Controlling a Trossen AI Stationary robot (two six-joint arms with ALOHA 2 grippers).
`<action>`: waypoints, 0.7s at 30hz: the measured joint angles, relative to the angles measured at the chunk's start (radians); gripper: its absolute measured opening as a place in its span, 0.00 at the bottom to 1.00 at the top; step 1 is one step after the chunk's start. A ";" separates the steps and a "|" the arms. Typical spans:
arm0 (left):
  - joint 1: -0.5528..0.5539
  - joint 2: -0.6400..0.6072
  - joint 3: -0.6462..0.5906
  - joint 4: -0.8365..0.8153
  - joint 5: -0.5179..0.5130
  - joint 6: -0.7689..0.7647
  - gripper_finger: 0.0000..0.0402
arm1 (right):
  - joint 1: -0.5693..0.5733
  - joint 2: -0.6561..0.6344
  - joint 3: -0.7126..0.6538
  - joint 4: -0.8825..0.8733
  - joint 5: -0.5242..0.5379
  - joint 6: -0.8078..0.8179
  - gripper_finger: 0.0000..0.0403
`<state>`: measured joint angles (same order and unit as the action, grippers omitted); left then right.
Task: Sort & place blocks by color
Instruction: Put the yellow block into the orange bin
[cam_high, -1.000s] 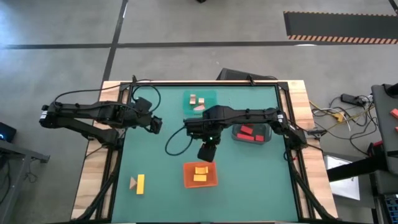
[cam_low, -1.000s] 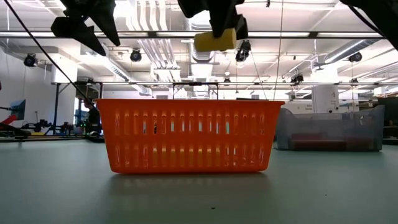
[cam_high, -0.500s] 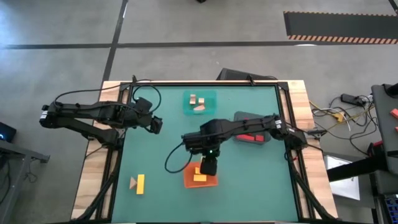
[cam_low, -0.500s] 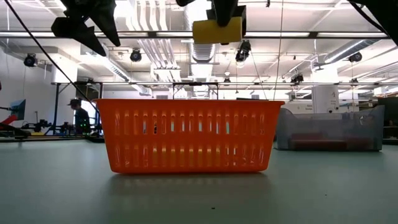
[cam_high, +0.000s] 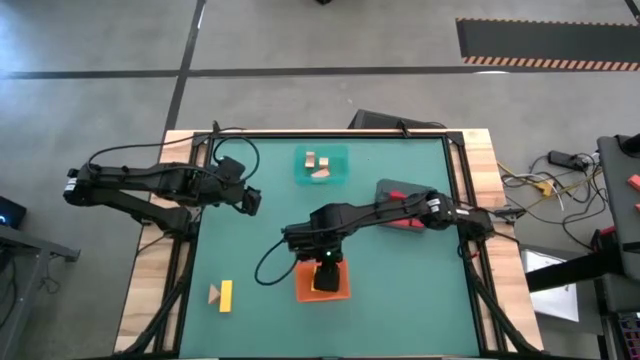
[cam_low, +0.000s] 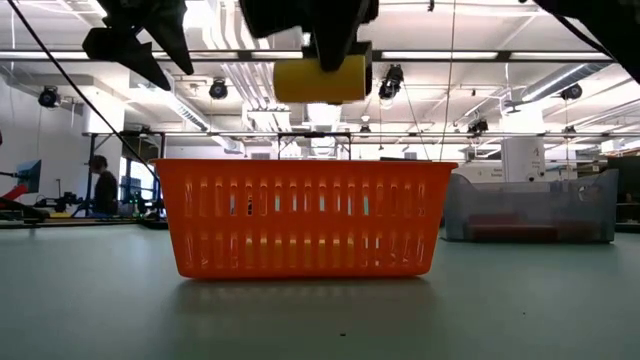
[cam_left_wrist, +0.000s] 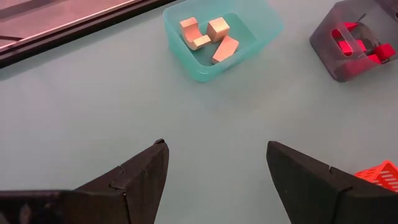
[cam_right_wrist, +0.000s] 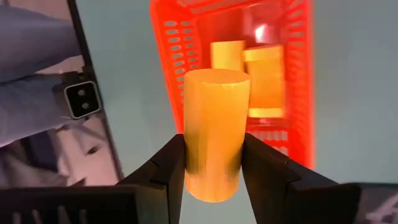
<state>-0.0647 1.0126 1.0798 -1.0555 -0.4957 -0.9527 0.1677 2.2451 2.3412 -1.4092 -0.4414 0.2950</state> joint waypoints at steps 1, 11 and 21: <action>0.000 0.000 0.000 0.000 0.000 0.000 0.64 | 0.000 0.011 -0.001 0.009 -0.020 -0.001 0.30; 0.000 0.000 0.000 0.000 0.000 0.000 0.64 | -0.003 0.029 -0.001 0.045 -0.067 -0.003 0.31; 0.000 0.000 0.000 0.000 0.000 0.000 0.64 | -0.003 0.029 -0.001 0.058 -0.067 -0.008 0.35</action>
<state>-0.0647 1.0126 1.0798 -1.0557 -0.4957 -0.9524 0.1642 2.2738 2.3403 -1.3514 -0.5087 0.2874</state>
